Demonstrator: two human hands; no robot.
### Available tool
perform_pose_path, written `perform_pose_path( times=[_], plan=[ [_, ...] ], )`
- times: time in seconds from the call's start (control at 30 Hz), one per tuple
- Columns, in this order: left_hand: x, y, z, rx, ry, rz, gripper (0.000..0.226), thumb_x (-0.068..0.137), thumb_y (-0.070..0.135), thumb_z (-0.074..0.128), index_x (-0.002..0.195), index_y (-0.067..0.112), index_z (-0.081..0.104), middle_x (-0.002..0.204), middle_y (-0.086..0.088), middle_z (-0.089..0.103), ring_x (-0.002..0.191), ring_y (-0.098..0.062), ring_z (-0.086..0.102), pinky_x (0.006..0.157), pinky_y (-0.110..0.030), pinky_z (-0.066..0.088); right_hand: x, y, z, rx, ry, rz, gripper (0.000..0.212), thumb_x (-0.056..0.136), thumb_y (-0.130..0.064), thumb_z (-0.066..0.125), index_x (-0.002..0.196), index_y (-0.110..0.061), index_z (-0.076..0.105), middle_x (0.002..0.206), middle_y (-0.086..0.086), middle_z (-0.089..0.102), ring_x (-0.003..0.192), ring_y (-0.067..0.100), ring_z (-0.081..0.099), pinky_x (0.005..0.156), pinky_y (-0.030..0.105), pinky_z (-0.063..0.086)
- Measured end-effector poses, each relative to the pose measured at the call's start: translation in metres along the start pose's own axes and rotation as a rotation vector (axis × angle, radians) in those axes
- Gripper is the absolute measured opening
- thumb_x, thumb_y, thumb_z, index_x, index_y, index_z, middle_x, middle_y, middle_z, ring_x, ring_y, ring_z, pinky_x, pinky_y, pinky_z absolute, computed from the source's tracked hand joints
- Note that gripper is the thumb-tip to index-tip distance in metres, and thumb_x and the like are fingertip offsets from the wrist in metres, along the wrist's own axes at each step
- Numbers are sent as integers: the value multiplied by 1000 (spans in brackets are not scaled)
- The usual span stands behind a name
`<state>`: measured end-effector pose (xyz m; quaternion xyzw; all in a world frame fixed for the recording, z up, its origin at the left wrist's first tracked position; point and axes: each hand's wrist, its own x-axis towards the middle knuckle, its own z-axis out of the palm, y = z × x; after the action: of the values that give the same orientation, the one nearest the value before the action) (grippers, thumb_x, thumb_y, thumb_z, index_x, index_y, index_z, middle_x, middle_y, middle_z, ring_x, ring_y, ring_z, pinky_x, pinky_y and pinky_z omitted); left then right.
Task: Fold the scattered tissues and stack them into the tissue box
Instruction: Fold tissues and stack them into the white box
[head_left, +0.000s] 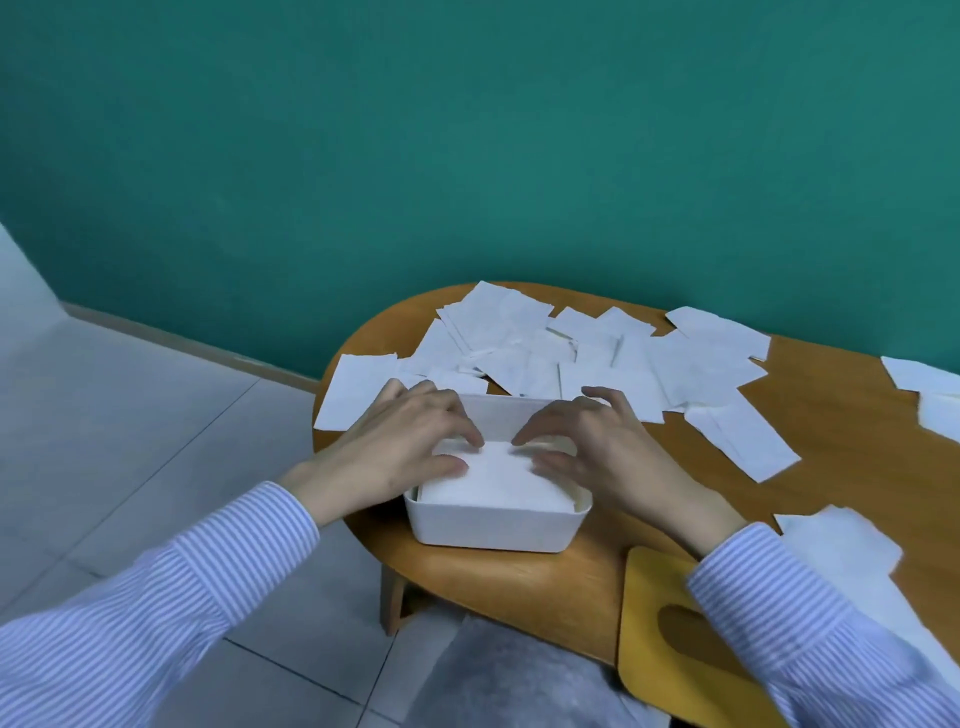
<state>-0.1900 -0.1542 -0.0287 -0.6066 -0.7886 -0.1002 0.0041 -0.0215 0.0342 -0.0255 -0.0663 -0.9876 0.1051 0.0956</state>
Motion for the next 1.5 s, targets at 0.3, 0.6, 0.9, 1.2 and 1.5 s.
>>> perform_pose_path(
  times=[0.3, 0.6, 0.9, 1.2, 1.5],
  plan=[
    [14, 14, 9, 49, -197, -19, 38, 90, 54, 66, 125, 41, 61, 121, 14, 56, 98, -6, 37, 84, -32, 20, 8, -12, 9, -206, -276, 5, 43, 87, -47, 67, 128, -42, 57, 128, -18, 58, 128, 8, 46, 117, 41, 2],
    [19, 19, 8, 65, -253, -34, 36, 89, 52, 68, 123, 41, 62, 117, 14, 57, 109, -11, 47, 87, -32, 24, 14, -22, 8, -281, -343, 27, 39, 89, -43, 64, 128, -43, 56, 128, -14, 57, 127, 10, 48, 119, 45, 0],
    [30, 38, -8, 60, -176, -35, 41, 86, 61, 63, 122, 41, 60, 109, 19, 58, 106, -7, 51, 83, -32, 24, -7, -6, -7, 68, -116, 56, 32, 90, -35, 66, 122, -35, 64, 128, -11, 61, 123, 12, 50, 115, 36, 22],
    [63, 111, -8, 19, 157, 111, 36, 103, 43, 44, 137, 35, 52, 139, 12, 55, 125, -11, 50, 98, -32, 32, -82, 51, -64, 49, 134, 179, 30, 93, -31, 65, 123, -32, 66, 134, -6, 61, 122, 16, 56, 104, 38, 43],
    [116, 228, 54, -2, 68, 385, 45, 105, 44, 41, 148, 30, 42, 157, 7, 38, 142, -15, 37, 110, -37, 30, -217, 106, -65, -38, 184, 454, 22, 95, -27, 63, 116, -29, 70, 124, -10, 66, 111, 14, 61, 91, 33, 47]
  ],
)
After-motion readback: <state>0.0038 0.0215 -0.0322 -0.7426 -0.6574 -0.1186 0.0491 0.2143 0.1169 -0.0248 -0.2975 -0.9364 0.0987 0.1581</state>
